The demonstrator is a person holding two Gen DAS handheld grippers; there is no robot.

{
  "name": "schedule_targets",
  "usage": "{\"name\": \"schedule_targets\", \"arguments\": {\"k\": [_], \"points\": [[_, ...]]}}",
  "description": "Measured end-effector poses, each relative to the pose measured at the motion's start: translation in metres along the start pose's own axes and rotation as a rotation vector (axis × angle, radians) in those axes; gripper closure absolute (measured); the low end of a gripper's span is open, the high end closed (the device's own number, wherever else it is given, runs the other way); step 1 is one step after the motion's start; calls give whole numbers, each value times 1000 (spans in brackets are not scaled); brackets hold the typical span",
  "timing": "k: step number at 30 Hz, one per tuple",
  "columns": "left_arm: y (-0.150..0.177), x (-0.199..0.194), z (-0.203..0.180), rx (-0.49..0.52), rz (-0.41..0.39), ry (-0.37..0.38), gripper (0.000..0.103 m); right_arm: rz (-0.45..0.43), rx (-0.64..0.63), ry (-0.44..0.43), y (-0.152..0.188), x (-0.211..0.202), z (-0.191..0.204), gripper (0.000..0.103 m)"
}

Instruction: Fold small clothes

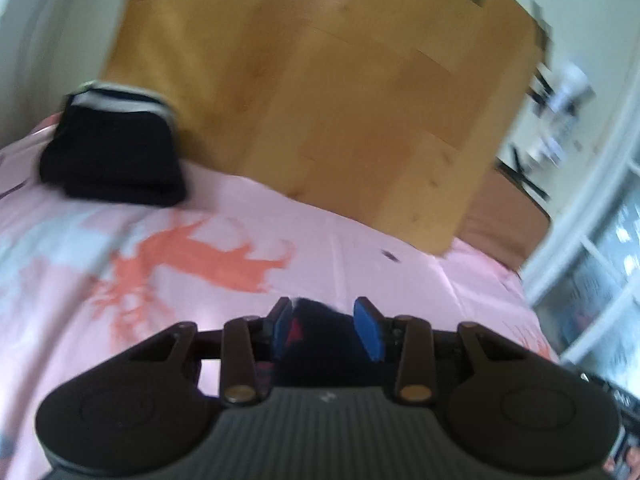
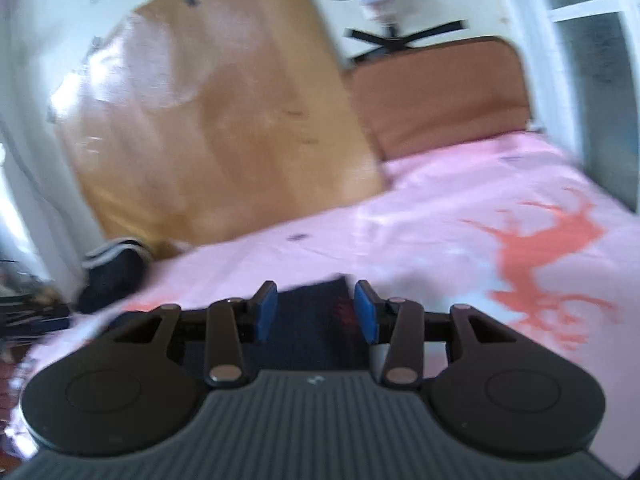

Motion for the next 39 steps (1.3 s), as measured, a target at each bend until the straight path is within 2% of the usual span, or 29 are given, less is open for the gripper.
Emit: {"name": "schedule_targets", "arguments": {"k": [2,4,7,8,11,15,17,21,28,36,39], "points": [[11,17,-17,69,34,-3,68,16,-12,-60,2,17,17,57],[23,37,-26,129,58,-41,68,40,-25,-85,8,35,26,57],[37,67,-21,171,96,-140,69,111,-24,-54,23,65,22,58],[40,74,-17,187,93,-144,68,135,-3,-42,30,75,15,61],[48,82,-23,285,39,-201,66,76,4,-53,40,78,4,68],[55,93,-37,353,-17,-285,65,62,-23,-18,38,78,9,68],[58,94,-40,365,-33,-309,65,60,-48,-5,40,78,12,67],[62,86,-45,368,-36,-333,62,40,-21,-18,42,74,8,66],[71,75,-50,364,-34,-353,46,20,-9,-28,43,71,6,62],[75,72,-52,376,-40,-371,42,16,-15,-28,44,71,9,58],[76,70,-52,372,-41,-377,37,16,-17,-29,44,71,8,58]]}}
Point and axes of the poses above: each gripper's, at about its wrist camera, not at the fingertips, and x roughly the way its jaws point, z to its left, y to its underside, the point moved 4 cm from there along x, roughly the way its jaws point, and after that the axes turned 9 degrees about -x, right-handed, at the moved point
